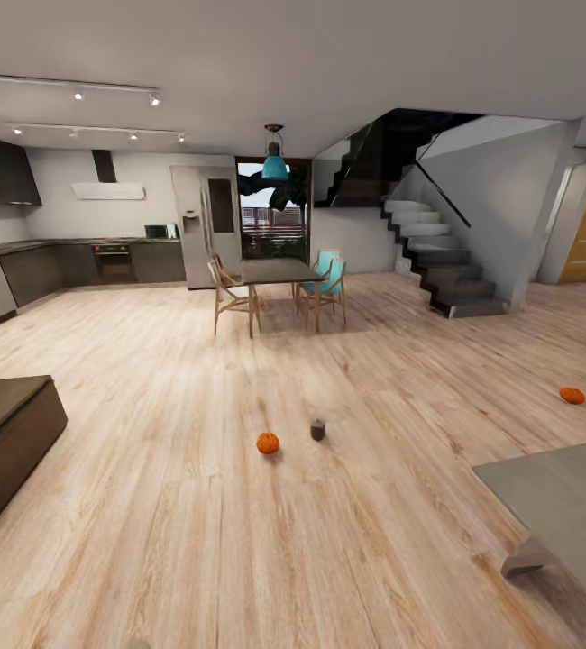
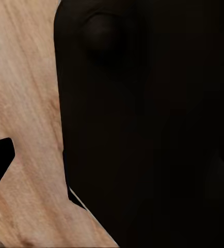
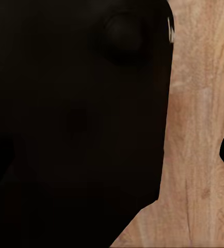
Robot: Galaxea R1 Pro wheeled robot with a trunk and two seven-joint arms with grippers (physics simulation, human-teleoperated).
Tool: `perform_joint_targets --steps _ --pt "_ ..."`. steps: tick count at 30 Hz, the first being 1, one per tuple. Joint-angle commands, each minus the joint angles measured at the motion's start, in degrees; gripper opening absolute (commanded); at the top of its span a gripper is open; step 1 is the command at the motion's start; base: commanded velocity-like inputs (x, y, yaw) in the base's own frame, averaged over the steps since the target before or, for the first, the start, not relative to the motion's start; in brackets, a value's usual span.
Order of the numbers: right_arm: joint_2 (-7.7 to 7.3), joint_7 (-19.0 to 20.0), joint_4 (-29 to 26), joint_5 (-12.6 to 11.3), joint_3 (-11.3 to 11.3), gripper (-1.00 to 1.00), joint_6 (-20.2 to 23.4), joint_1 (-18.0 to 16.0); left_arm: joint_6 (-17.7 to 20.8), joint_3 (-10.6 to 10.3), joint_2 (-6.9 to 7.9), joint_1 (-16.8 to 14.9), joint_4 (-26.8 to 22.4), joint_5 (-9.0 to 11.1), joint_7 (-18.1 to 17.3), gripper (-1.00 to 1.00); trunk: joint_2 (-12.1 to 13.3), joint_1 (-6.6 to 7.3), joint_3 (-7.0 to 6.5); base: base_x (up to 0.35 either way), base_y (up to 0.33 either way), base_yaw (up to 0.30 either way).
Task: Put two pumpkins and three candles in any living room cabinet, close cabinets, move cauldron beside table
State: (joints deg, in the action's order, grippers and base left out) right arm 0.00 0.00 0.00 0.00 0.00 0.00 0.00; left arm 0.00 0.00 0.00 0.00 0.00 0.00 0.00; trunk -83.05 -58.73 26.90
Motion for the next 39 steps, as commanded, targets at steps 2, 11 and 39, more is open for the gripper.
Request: perform_joint_targets --steps 2,11,39 --pt "-0.09 0.36 0.16 0.2 -0.09 1.0 -0.61 -0.53 -0.09 0.02 0.65 0.26 0.37 -0.25 0.18 1.0 -0.03 0.0 0.03 0.0 0.0 0.0" --pt "-0.04 0.09 -1.72 0.51 -0.07 1.0 -0.69 -0.7 -0.09 0.08 2.01 0.23 0.43 -0.18 0.17 1.0 -0.03 0.0 0.03 0.0 0.0 0.0" --pt "0.07 0.24 -4.38 0.55 0.04 1.0 -0.7 -0.7 -0.01 0.04 1.79 0.2 0.39 -0.02 -0.34 1.0 -0.03 0.0 0.03 0.0 0.0 0.0"
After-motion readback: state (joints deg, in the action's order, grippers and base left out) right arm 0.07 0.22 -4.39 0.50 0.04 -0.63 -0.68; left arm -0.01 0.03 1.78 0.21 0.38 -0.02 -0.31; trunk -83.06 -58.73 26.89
